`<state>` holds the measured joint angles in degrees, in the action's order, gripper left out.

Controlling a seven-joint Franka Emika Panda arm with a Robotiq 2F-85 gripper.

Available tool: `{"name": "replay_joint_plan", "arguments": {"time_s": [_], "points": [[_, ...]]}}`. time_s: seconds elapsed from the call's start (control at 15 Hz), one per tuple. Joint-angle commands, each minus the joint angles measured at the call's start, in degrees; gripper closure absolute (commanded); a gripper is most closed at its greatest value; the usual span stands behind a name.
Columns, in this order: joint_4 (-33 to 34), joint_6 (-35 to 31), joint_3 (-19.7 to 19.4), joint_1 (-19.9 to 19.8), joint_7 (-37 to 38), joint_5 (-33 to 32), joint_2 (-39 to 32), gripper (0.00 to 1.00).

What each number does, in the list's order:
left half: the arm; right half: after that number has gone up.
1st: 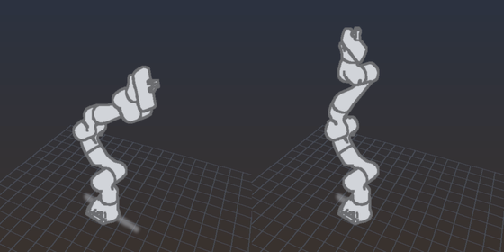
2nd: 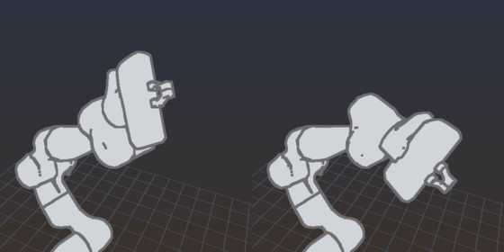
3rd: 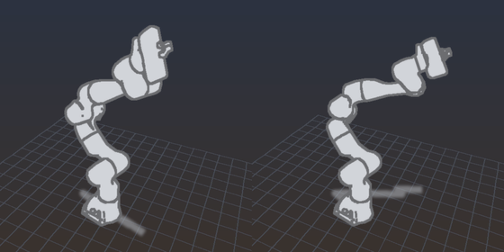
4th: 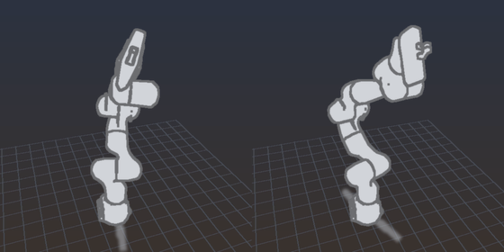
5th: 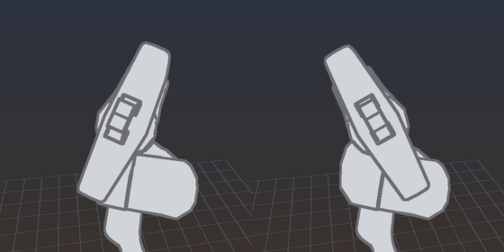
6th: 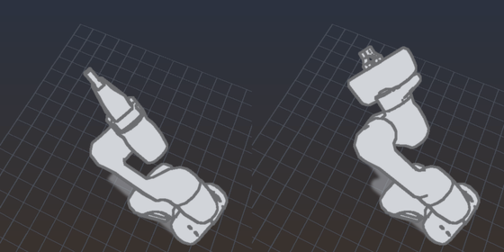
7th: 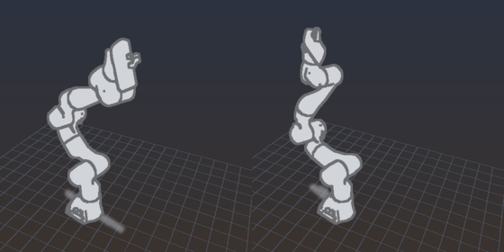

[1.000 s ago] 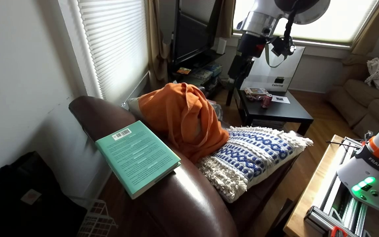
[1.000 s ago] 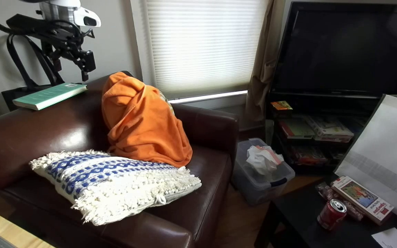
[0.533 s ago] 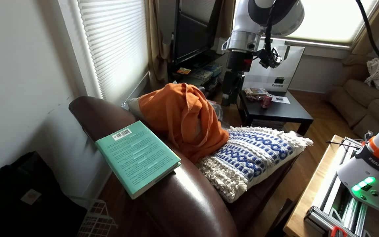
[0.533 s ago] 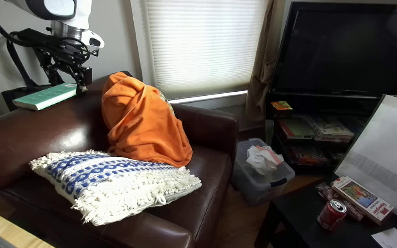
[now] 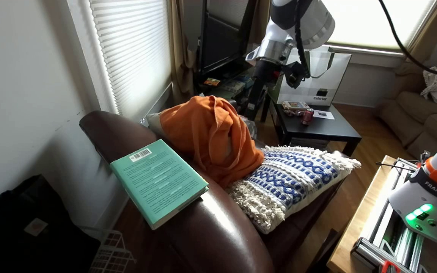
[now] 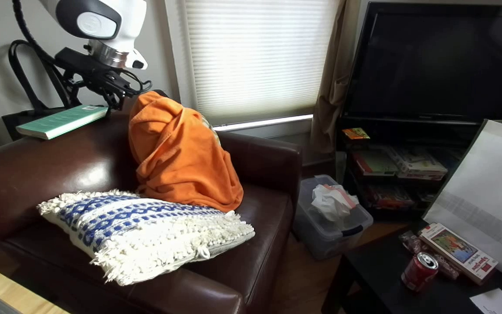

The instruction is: Remove the book from the sofa back support top and put it on the orange towel

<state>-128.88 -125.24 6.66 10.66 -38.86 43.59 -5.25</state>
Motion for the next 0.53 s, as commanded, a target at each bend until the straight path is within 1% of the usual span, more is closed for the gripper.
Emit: {"name": "replay_joint_plan", "arguments": {"time_s": [0.0, 0.13, 0.33, 0.47], "points": [[7.15, 5.17, 1.35, -3.42, -13.38, 6.46, -9.26, 0.0], [10.15, 8.61, 2.56, -3.92, -17.35, 7.57, -13.0, 0.0], [15.17, 15.09, 4.13, -4.49, -21.97, 7.54, -18.14, 0.0], [19.53, 20.33, 5.03, -4.87, -23.35, 7.88, -22.23, 0.0]]}}
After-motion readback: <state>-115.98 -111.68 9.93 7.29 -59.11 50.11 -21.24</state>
